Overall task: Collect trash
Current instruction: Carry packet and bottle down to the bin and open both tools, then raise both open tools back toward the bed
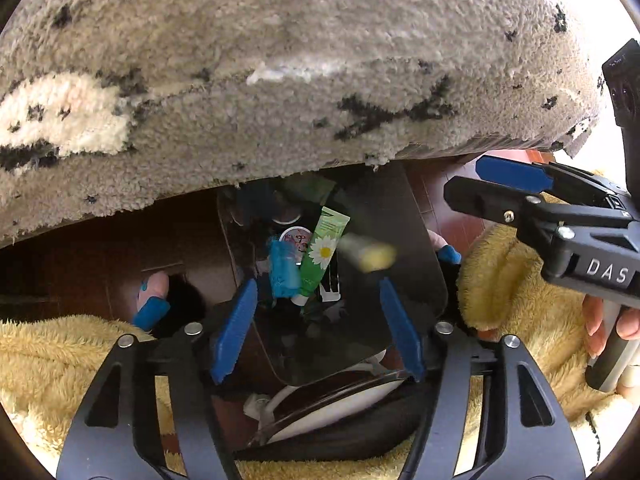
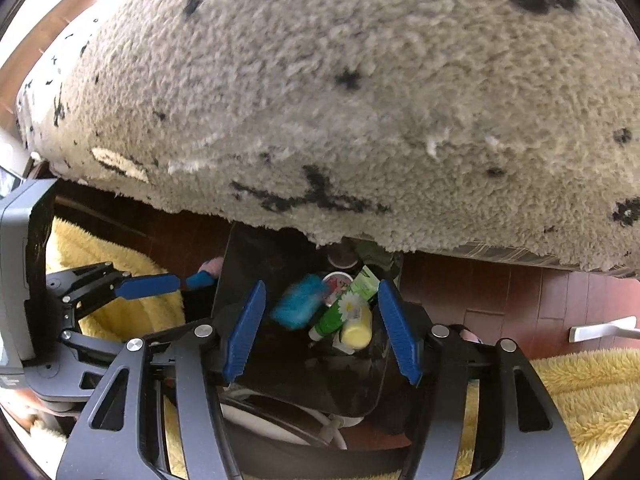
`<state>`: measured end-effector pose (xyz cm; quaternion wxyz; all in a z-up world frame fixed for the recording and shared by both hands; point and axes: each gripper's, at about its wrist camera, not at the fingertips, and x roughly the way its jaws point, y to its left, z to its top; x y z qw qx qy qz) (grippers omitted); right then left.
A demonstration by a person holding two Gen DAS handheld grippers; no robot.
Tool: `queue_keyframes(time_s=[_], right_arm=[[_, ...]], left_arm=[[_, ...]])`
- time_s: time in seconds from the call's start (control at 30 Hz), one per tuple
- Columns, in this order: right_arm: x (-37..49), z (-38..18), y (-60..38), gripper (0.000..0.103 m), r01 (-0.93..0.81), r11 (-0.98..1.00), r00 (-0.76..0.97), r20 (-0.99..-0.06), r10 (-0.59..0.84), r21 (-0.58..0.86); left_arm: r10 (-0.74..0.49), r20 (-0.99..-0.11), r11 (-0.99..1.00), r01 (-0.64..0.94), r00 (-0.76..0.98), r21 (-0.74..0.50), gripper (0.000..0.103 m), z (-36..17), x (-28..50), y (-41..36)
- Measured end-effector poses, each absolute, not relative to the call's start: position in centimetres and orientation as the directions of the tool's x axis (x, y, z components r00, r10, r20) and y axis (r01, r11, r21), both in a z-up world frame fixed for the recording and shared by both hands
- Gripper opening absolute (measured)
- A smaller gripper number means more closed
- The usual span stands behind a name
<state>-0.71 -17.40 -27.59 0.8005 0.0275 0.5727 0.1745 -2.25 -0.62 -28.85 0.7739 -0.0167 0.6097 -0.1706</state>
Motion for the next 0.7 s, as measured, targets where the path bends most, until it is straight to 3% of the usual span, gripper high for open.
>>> queue_keyframes(time_s=[0.1, 0.33, 0.57, 0.7], right_arm=[[-0.6, -27.3, -17.9, 0.071, -0.238, 0.942, 0.299, -0.904, 0.304, 0.238], [-1.1, -24.7, -19.4, 0.075, -0.245, 0.937, 0.381, -0.864, 0.33, 0.25], [-2.5, -17.1, -20.1, 0.075, -0.294, 0.951, 0.596, -0.76, 0.259, 0.093], [-2.0, -12.7, -21.8, 0.082, -0.264, 0.963, 0.68, -0.696, 0.23, 0.059]], left_arm=[[-0.284, -0.937, 0.942, 0.239, 0.204, -0.234, 0.068, -28.6, -2.2, -0.3], [-0.3, -0.919, 0.937, 0.257, 0.257, -0.234, 0.08, -26.5, -2.3, -0.1], [-0.287, -0.883, 0.937, 0.298, 0.372, -0.18, 0.084, -21.0, -2.8, 0.7], [-0.302, -0.835, 0.938, 0.297, 0.46, -0.176, 0.084, -16.4, -2.1, 1.6]])
